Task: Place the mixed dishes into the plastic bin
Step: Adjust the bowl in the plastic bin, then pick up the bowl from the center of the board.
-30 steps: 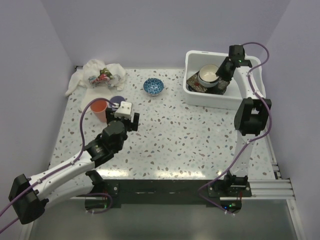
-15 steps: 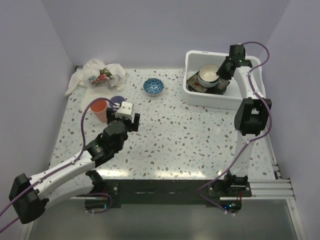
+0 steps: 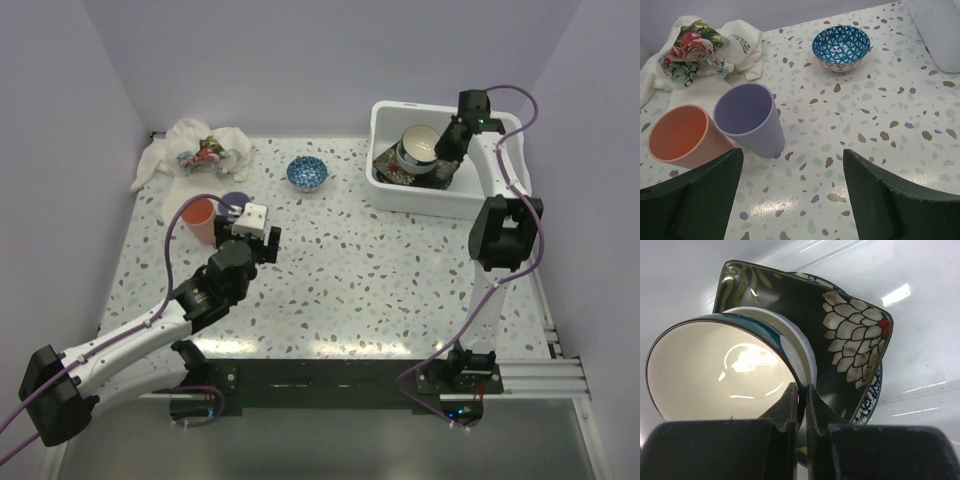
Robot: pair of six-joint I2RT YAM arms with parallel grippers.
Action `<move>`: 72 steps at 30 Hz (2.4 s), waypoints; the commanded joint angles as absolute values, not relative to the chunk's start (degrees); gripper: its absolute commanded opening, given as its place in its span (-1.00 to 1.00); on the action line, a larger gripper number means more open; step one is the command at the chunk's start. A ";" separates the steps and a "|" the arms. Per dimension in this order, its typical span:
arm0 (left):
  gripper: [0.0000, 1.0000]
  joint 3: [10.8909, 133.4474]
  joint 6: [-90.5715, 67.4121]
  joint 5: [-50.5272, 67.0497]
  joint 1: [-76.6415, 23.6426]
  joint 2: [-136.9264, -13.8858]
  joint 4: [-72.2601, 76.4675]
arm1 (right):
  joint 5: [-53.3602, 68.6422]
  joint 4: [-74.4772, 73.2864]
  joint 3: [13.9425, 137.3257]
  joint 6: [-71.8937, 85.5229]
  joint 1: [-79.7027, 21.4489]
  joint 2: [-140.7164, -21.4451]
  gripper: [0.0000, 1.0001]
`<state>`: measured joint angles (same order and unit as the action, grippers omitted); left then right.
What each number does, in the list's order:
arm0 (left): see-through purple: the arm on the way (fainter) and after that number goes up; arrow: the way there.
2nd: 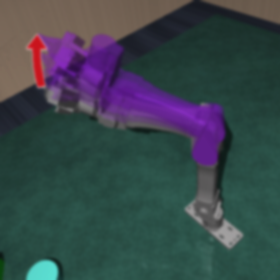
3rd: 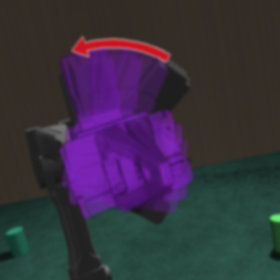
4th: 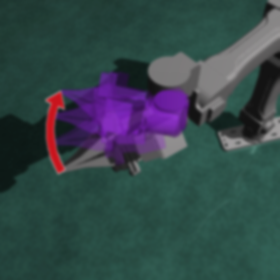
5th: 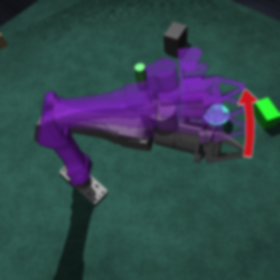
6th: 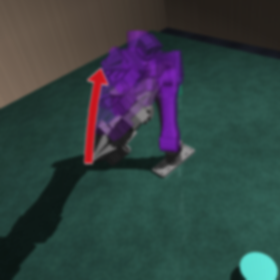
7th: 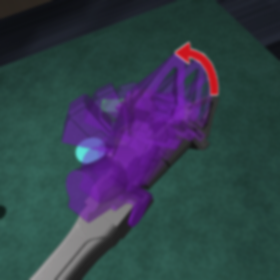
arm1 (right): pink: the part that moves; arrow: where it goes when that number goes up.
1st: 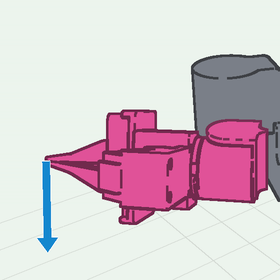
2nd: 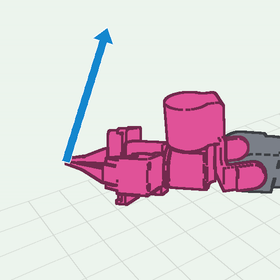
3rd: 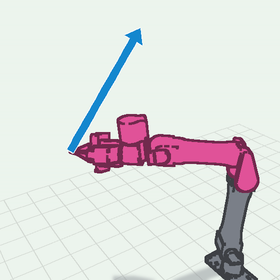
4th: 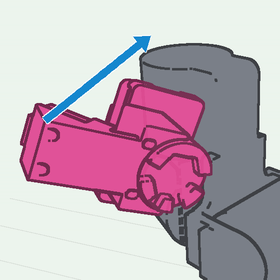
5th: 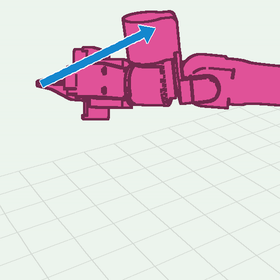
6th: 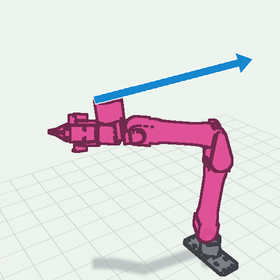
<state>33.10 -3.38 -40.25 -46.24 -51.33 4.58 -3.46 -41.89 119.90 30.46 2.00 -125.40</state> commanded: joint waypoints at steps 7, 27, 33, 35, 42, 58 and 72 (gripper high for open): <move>0.71 35.51 -3.69 -39.55 -45.88 -51.85 5.27 | -2.02 -44.56 127.62 30.41 2.20 -123.84 -0.88; 0.71 35.86 -3.78 -38.67 -45.62 -53.35 4.66 | -3.87 -47.63 130.69 29.44 2.11 -127.61 -0.83; 0.71 35.95 -3.78 -38.67 -45.62 -53.53 4.66 | -4.83 -47.81 131.04 29.00 2.02 -128.06 -0.74; 0.70 35.95 -3.78 -38.58 -45.62 -53.70 4.57 | -4.83 -47.81 131.04 28.83 2.02 -128.06 -0.70; 0.71 35.95 -3.78 -38.50 -45.62 -53.96 4.66 | -3.87 -46.50 129.99 28.74 2.02 -126.65 -0.34; 0.73 44.55 -12.39 -32.18 -43.60 -61.60 1.14 | 3.42 -31.74 103.74 26.28 2.11 -95.06 0.97; 0.74 66.26 -17.57 -22.96 -37.89 -82.17 0.09 | 12.20 -14.94 64.00 29.26 2.02 -58.47 0.97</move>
<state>60.38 -14.02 -27.64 -40.10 -77.78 -0.34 7.38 -20.21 71.53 27.44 1.93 -63.44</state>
